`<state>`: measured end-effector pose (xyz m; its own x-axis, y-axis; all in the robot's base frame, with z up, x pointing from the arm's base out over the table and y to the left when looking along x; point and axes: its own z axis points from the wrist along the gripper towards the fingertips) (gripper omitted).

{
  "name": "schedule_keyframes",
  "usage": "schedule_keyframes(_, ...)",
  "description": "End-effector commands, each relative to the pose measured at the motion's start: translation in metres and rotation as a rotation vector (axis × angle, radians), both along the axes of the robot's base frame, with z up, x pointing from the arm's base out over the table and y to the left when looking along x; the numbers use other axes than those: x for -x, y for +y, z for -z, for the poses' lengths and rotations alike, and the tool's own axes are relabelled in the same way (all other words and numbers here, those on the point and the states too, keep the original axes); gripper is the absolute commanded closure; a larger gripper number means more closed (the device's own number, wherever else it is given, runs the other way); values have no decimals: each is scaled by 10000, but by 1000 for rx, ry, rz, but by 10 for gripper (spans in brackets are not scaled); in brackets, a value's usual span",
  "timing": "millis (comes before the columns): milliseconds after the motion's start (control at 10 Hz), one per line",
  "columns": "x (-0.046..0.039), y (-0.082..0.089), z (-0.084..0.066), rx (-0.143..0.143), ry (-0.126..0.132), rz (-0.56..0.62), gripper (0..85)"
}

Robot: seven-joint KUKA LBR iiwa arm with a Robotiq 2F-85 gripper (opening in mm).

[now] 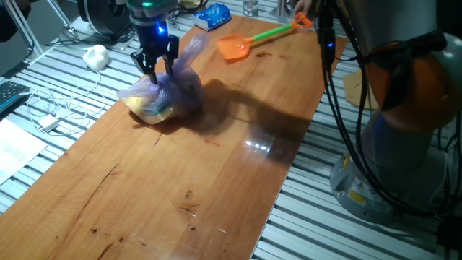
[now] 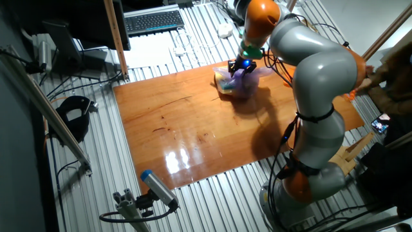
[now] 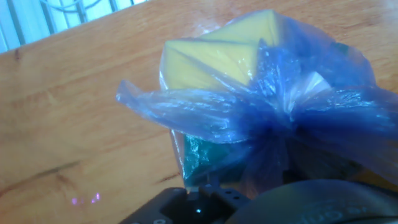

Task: Pick up a bag of things

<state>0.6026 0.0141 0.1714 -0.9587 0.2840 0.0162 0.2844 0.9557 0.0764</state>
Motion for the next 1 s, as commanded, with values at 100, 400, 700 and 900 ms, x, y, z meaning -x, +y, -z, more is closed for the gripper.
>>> schedule_keyframes(100, -13, -11, 4, 10, -9, 5, 170)
schedule_keyframes(400, -364, -275, 80, 12, -18, -32, 170)
schedule_keyframes(700, -496, -319, 259, 31, -38, -34, 170)
schedule_keyframes(900, -499, -464, 389, 12, -49, -56, 170)
